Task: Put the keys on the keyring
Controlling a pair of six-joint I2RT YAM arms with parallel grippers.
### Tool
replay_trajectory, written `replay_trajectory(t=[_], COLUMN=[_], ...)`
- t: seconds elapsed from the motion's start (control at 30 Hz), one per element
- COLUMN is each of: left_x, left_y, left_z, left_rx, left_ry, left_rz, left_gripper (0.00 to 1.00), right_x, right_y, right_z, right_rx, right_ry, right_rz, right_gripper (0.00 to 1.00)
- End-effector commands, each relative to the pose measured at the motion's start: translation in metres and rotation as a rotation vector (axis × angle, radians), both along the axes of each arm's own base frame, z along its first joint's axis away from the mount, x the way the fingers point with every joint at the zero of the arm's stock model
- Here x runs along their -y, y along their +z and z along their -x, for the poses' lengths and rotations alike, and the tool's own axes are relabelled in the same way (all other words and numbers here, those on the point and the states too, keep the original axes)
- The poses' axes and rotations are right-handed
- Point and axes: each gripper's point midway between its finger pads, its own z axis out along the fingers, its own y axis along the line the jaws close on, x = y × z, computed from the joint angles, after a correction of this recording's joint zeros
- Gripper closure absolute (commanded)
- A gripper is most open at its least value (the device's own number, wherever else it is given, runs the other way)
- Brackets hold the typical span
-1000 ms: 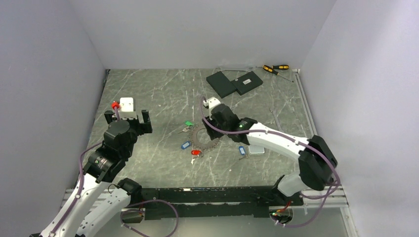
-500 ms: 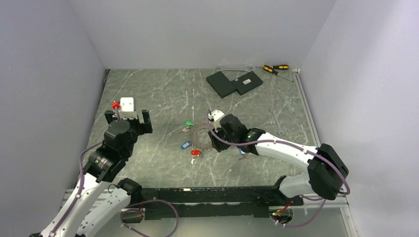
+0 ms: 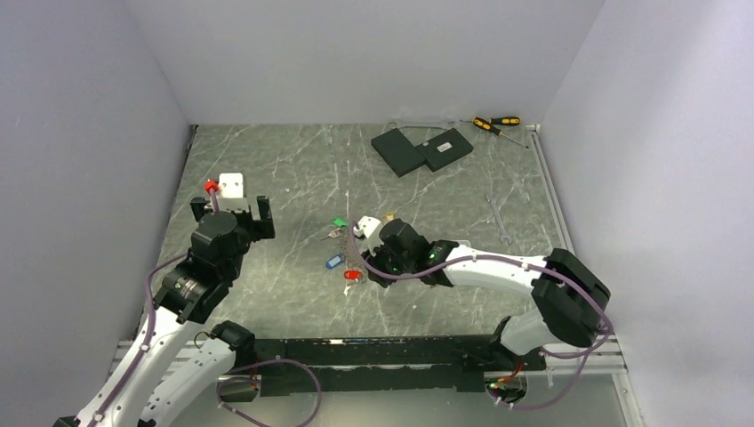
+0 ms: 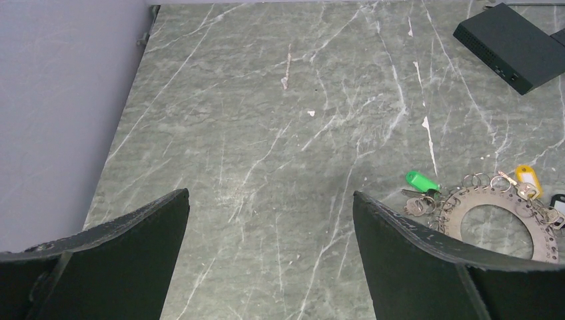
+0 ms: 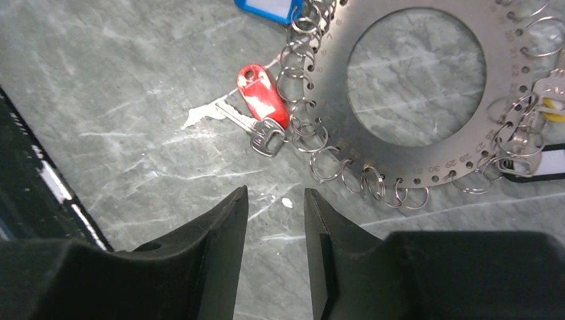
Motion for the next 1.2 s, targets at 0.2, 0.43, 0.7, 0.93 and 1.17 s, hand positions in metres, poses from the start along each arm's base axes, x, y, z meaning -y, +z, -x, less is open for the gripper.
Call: replay_trajectory(t=[0.2, 0.43, 0.7, 0.93, 1.17], left_x=[0.0, -0.001, -0.001, -0.001, -0.001], left_y=[0.012, 0.013, 0.015, 0.017, 0.017], left_z=[-0.002, -0.001, 0.0, 0.001, 0.002], left_rx=[0.035, 0.04, 0.046, 0.054, 0.058], left_ry=[-0.006, -0.004, -0.006, -0.008, -0.01], left_rz=[0.016, 0.018, 0.024, 0.028, 0.032], left_gripper=[0.03, 0.03, 0.03, 0.03, 0.03], right_x=[-0.009, 0.001, -0.007, -0.01, -0.006], right_y=[-0.016, -0.008, -0.027, -0.031, -0.033], right_z=[0.0, 0.002, 0.003, -0.005, -0.016], right_rx=[0.279, 0.447, 0.457, 0.483, 0.527], right_ry=[0.057, 0.025, 0.078, 0.073, 0.039], right_rz=[-0.106, -0.221, -0.174, -0.139, -0.096], right_gripper=[0.6, 0.58, 0.59, 0.6, 0.64])
